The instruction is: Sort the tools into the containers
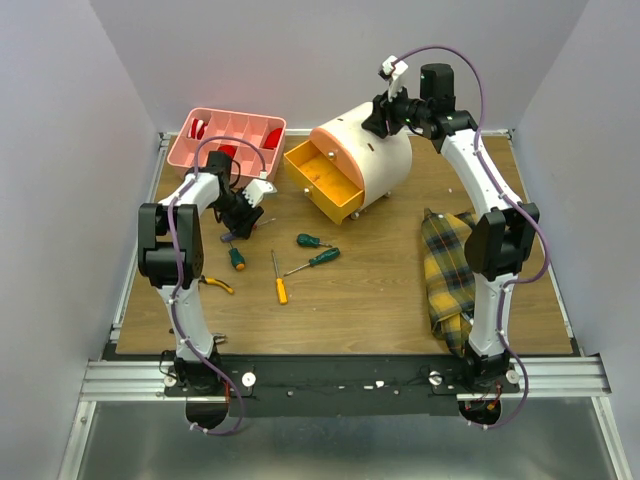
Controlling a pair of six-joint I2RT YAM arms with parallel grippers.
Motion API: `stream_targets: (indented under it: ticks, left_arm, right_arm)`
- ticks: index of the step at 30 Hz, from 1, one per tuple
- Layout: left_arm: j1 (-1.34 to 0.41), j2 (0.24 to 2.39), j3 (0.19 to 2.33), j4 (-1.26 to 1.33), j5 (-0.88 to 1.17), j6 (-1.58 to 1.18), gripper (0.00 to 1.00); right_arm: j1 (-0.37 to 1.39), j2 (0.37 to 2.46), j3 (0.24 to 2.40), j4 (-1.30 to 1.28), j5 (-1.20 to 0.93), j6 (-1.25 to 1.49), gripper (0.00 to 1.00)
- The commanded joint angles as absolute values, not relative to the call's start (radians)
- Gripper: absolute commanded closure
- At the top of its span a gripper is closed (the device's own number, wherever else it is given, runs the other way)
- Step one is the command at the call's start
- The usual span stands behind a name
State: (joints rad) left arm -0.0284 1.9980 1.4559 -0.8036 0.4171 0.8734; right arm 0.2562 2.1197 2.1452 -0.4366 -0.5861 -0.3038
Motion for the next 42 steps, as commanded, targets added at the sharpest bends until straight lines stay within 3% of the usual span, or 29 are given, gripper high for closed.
stream_targets:
  ticks: [1,4,8,11,14,18,20,21,25,28,37,42]
  left_arm:
    - [-0.031,2.031,1.465,-0.807,0.391,0.905,0.45]
    - [-0.031,2.034,1.442,-0.776,0.390,0.897,0.51]
    - [-0.031,2.028,1.448,-0.793,0.402,0.882,0.77]
    - [-0.031,1.965,1.471,-0.830,0.442,0.835,0.89]
    - [-0.031,1.856,1.517,-0.864,0.555,0.743,0.94]
    - [-0.029,1.720,1.555,-0.899,0.866,0.590,0.95]
    - [-0.035,1.640,1.508,-0.726,1.030,0.427,1.00]
    - [-0.047,1.620,1.484,-0.627,1.052,0.211,1.00]
    - [-0.066,1.603,1.349,-0.014,0.973,-0.378,1.00]
    - [-0.084,1.649,1.344,0.165,0.838,-0.743,1.00]
    - [-0.216,1.772,1.573,-0.036,0.464,-0.902,1.00]
    - [-0.261,1.784,1.580,-0.150,0.321,-1.087,1.00]
  right_arm:
    - [0.262,2.155,2.092,-0.568,-0.525,-0.334,0.48]
    - [0.264,2.157,2.091,-0.568,-0.525,-0.334,0.48]
    - [0.264,2.155,2.089,-0.568,-0.520,-0.333,0.48]
    - [0.264,2.149,2.083,-0.568,-0.511,-0.341,0.48]
    - [0.264,2.143,2.074,-0.566,-0.502,-0.345,0.48]
    - [0.262,2.141,2.071,-0.565,-0.502,-0.342,0.48]
    - [0.264,2.143,2.071,-0.565,-0.500,-0.341,0.48]
    - [0.264,2.144,2.071,-0.565,-0.500,-0.339,0.48]
    - [0.264,2.152,2.074,-0.563,-0.503,-0.327,0.48]
    - [0.262,2.148,2.074,-0.563,-0.499,-0.324,0.48]
    - [0.262,2.122,2.031,-0.561,-0.476,-0.328,0.48]
    - [0.264,2.108,2.007,-0.563,-0.476,-0.337,0.48]
